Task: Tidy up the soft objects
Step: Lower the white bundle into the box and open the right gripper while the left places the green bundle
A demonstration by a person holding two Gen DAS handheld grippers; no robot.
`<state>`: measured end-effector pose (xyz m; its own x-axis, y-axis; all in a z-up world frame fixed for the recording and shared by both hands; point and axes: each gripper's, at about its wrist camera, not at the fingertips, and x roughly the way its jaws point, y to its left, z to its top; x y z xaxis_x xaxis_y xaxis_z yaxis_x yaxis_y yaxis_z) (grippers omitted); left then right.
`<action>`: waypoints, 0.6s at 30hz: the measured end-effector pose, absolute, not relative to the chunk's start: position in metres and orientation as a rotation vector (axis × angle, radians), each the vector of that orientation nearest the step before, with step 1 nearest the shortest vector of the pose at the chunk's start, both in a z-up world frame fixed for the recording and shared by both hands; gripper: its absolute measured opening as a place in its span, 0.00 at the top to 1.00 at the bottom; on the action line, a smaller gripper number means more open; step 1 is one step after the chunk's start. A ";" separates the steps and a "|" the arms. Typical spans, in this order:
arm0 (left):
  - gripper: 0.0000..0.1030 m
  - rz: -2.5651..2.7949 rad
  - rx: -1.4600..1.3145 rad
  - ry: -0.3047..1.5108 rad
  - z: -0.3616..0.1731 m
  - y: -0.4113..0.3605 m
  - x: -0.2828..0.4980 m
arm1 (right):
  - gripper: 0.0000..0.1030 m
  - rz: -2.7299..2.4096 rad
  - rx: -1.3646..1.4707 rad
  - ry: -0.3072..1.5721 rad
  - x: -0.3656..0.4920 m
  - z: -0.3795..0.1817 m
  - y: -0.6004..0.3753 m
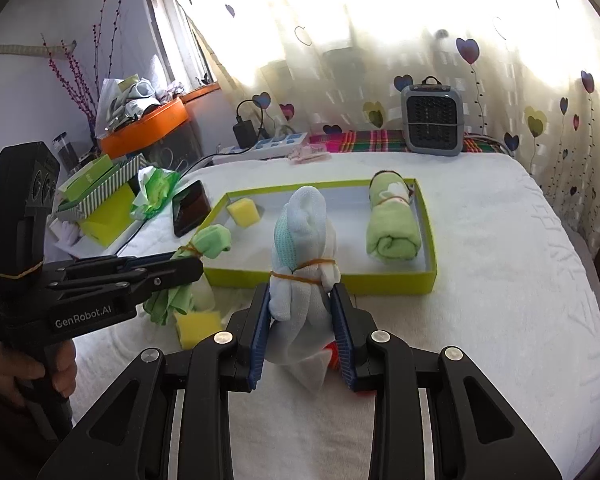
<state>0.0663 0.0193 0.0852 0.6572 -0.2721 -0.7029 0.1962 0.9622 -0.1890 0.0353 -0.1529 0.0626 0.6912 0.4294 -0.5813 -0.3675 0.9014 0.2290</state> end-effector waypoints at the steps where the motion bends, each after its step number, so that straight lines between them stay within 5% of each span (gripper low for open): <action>1: 0.82 -0.262 -0.103 0.811 0.086 0.021 0.070 | 0.70 0.444 0.095 0.675 0.038 0.063 -0.152; 18: 0.82 -0.171 -0.134 0.856 0.067 0.053 0.133 | 0.70 0.412 0.066 0.755 0.121 0.063 -0.142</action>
